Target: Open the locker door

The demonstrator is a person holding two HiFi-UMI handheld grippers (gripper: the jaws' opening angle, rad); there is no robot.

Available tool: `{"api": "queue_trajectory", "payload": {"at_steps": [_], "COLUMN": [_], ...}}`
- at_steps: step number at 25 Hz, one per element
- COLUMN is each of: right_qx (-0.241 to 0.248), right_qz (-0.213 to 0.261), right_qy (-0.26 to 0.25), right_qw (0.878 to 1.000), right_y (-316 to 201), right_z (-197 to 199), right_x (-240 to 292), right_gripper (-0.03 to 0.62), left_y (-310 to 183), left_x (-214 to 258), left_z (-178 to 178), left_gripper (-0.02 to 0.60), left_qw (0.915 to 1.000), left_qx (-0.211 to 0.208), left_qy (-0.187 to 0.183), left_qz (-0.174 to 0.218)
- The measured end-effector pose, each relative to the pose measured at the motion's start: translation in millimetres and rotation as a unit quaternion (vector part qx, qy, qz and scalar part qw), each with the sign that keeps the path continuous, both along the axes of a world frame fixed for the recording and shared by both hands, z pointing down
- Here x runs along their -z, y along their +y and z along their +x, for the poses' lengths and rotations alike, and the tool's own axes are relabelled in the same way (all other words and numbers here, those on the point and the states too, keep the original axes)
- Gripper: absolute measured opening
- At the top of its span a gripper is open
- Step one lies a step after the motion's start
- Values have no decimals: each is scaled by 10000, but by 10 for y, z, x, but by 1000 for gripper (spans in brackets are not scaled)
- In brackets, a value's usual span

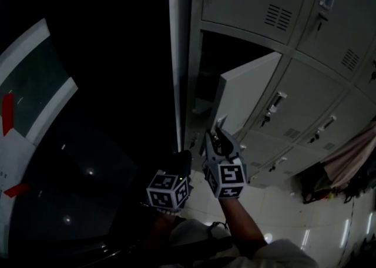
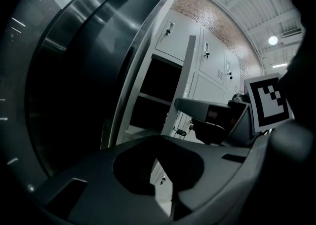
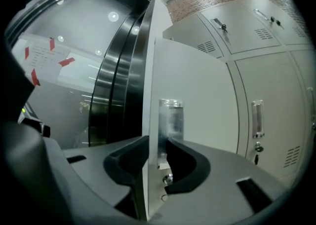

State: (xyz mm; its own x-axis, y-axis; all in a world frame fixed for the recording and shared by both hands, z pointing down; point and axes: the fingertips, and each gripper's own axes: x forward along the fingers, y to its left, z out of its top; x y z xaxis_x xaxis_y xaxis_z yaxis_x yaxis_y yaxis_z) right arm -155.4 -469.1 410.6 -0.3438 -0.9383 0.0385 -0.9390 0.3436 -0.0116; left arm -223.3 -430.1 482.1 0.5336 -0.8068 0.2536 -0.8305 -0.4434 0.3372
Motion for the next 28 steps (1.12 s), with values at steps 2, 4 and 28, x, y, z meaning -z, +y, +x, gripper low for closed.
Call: {"api": "queue_trajectory", "payload": {"at_steps": [2, 4, 28], "right_qx": [74, 109, -310], "right_qz": [-71, -153, -193], "right_qy": [16, 54, 244], "right_qw": [9999, 9998, 9990], "right_y": [113, 225, 1073], "right_z": [74, 159, 1278], "right_x": [-7, -32, -36], "right_gripper": [127, 136, 103], "left_y": [94, 181, 959], "left_x": [-11, -8, 4], "left_z": [82, 159, 1123], "left_gripper": [-6, -6, -6], "left_qw": [10000, 10000, 9990], "left_qx": [12, 15, -422], "left_qy": [-23, -49, -112], "left_qz": [-17, -16, 16]}}
